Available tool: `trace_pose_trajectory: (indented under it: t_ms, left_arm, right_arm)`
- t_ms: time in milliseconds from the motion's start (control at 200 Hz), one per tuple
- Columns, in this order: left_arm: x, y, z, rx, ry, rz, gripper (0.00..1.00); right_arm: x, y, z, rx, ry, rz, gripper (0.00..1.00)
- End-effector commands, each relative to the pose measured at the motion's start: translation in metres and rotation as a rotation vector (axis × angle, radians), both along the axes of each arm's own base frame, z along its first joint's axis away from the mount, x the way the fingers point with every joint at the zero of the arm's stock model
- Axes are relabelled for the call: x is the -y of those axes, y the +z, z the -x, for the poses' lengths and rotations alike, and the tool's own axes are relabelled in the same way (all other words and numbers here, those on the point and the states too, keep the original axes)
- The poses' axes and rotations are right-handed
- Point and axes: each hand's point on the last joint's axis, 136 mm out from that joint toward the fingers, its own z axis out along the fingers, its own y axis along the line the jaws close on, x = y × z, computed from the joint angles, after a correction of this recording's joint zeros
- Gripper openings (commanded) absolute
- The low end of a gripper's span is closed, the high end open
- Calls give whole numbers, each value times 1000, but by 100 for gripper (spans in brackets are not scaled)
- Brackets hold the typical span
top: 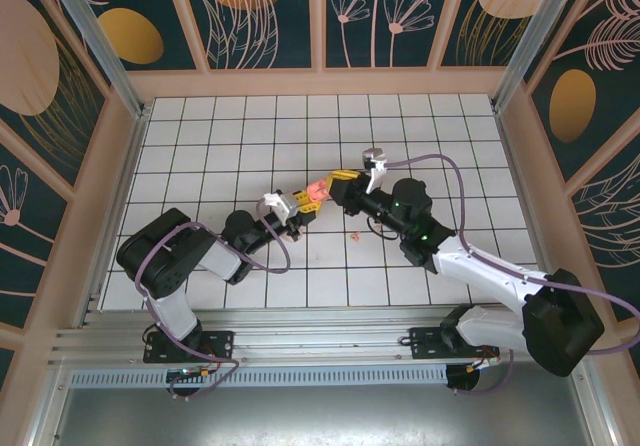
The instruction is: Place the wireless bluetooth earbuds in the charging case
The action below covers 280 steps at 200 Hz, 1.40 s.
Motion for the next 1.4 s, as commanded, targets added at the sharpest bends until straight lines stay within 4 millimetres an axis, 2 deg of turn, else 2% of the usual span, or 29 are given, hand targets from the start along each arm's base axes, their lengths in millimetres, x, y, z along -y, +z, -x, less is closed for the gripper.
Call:
trace_pose_trajectory:
  t_ms: [0,210,706,1396]
  left_arm:
    - [-1,21,3,136,22,3,6]
    - [0,24,6,158,28,11,6]
    - [-1,41,5,96,3,161,6]
    - [-2,50,7,96,-4,191,6]
  right_arm:
    - [4,17,5,81,-16,-33,24]
    - [0,14,6,84,-8,-37,24]
    - [-10,-11,6,28,5,-46,24]
    - [-25,-30,-1,-15,31,-52,24]
